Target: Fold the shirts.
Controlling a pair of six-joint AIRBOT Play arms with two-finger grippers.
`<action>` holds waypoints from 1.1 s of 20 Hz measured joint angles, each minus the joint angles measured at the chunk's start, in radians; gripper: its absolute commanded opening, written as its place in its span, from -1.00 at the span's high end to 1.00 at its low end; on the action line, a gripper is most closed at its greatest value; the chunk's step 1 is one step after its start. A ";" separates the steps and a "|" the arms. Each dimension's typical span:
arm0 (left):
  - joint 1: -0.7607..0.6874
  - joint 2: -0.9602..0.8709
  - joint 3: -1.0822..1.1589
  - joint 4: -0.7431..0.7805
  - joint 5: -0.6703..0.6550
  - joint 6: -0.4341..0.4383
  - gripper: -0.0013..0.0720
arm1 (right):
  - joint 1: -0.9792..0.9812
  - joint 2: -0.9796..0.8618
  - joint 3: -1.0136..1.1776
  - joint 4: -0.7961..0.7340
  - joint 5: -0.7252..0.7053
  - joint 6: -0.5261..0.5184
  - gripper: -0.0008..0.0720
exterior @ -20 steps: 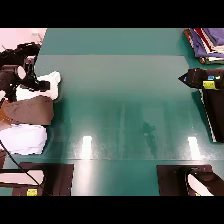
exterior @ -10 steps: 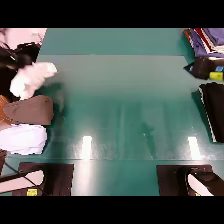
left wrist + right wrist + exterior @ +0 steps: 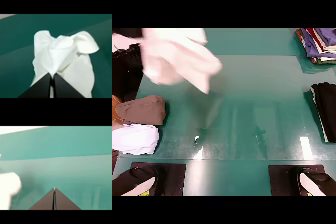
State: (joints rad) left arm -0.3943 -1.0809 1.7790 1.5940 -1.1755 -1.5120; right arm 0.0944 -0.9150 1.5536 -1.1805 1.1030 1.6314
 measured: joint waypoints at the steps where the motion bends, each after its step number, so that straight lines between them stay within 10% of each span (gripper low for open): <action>1: -0.067 -0.023 -0.016 -0.001 -0.014 -0.007 0.90 | -0.005 0.000 0.006 0.000 0.010 -0.001 0.93; 3: -0.188 -0.087 -0.057 -0.026 -0.031 -0.016 0.79 | -0.010 0.000 0.014 0.000 0.034 -0.002 0.93; 5: -0.287 -0.169 -0.095 -0.087 -0.019 -0.016 -0.61 | -0.014 0.000 0.019 0.000 0.055 -0.002 0.93; 10: -0.343 -0.307 -0.130 -0.137 0.040 0.002 -0.55 | -0.017 0.000 0.022 0.001 0.091 -0.002 0.93; 22: 0.080 -0.364 -0.514 -0.474 0.097 0.082 -0.55 | -0.017 0.000 0.022 0.001 0.112 -0.002 0.93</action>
State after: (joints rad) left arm -0.3141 -1.4452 1.2648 1.1198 -1.0786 -1.4296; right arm 0.0772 -0.9150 1.5753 -1.1793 1.2152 1.6295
